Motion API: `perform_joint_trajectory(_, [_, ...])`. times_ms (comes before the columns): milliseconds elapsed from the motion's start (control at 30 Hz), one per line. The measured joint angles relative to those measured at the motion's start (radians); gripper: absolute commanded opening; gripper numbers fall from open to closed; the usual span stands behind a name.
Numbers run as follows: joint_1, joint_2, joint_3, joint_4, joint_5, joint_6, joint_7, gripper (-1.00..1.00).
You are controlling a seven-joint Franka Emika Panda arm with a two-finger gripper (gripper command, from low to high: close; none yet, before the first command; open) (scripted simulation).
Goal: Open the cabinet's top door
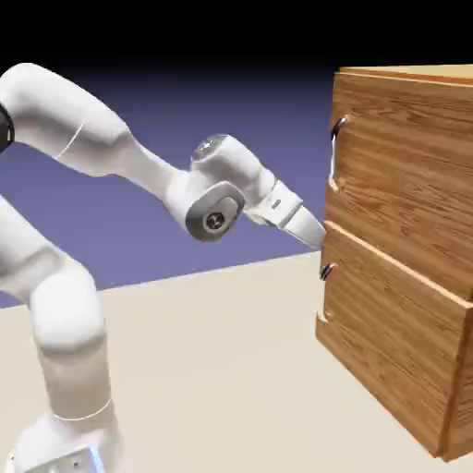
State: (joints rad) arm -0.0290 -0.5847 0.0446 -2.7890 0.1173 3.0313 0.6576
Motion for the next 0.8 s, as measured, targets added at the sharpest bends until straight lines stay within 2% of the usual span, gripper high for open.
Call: perform_joint_trajectory(800, [-0.364, -0.131, 0.397, 0.186, 1.044, -0.051, -0.742, 0.00])
